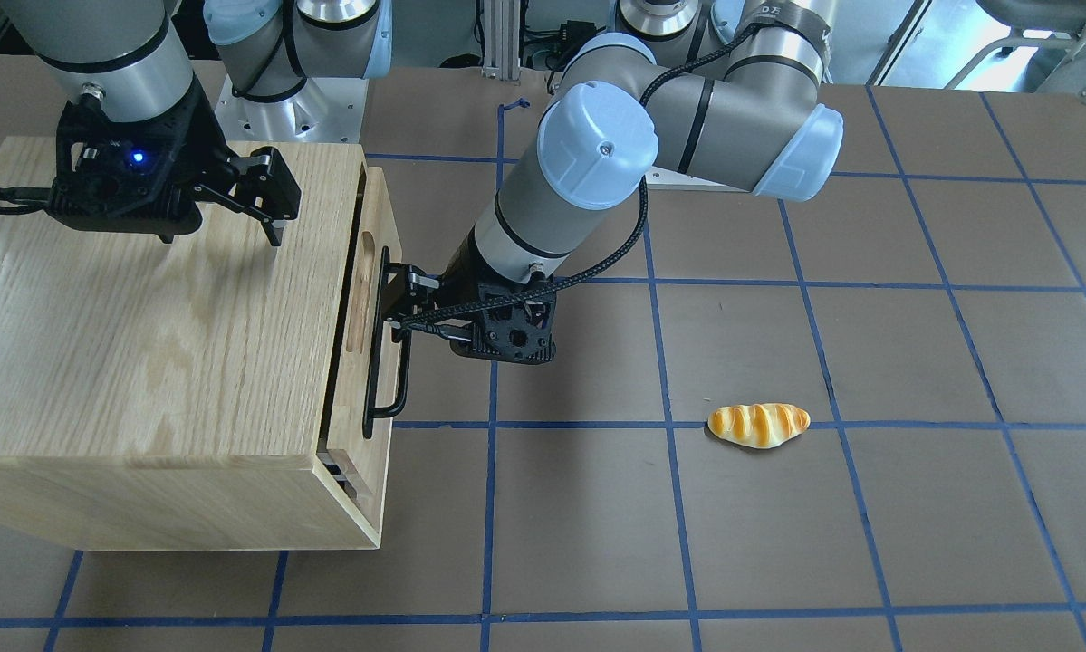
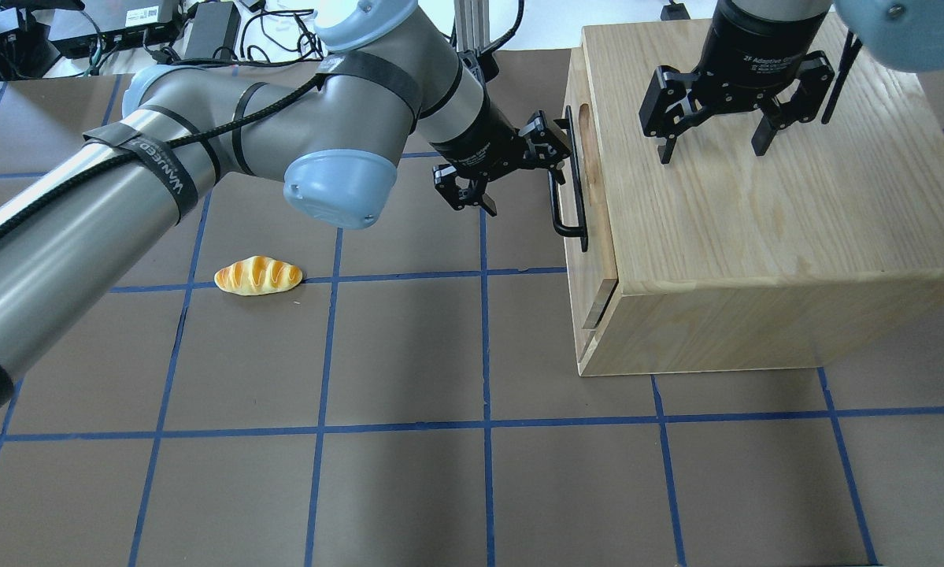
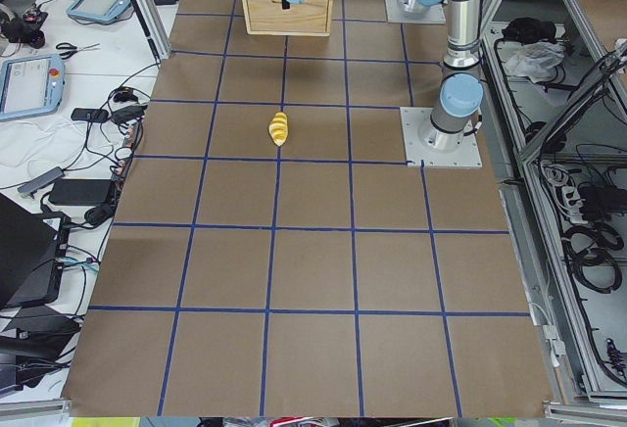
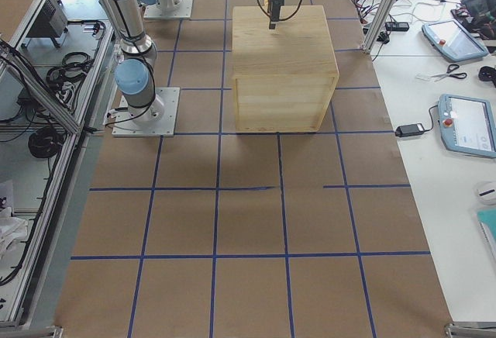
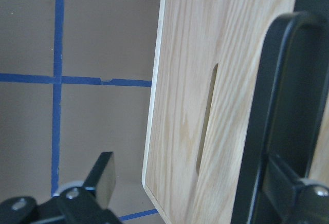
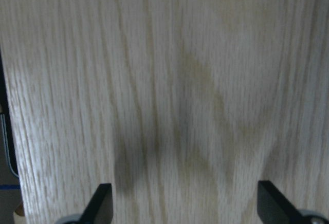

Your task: Open upper drawer

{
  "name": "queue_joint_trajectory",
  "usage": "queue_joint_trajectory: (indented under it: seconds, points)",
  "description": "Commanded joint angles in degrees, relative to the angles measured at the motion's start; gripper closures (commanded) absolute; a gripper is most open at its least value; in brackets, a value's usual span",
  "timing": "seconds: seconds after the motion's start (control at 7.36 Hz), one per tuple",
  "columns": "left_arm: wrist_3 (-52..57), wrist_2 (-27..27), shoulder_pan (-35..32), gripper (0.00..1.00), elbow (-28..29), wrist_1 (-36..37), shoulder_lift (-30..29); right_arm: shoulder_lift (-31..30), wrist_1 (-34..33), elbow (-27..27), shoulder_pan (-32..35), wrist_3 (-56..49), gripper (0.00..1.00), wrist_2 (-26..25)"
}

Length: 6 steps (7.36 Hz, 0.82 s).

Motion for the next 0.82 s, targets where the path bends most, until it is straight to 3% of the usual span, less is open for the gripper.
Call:
queue_joint_trajectory:
  seconds: [0.0, 0.68]
  points:
    - [1.7, 0.4, 0.0, 0.00, 0.1, 0.0, 0.6, 0.0, 0.0, 0.0, 0.0, -0.1, 0.00, 0.0]
    - [9.1, 3.8, 0.8, 0.00, -0.2, -4.2, 2.0, 0.0, 0.0, 0.1, 0.0, 0.0, 0.00, 0.0]
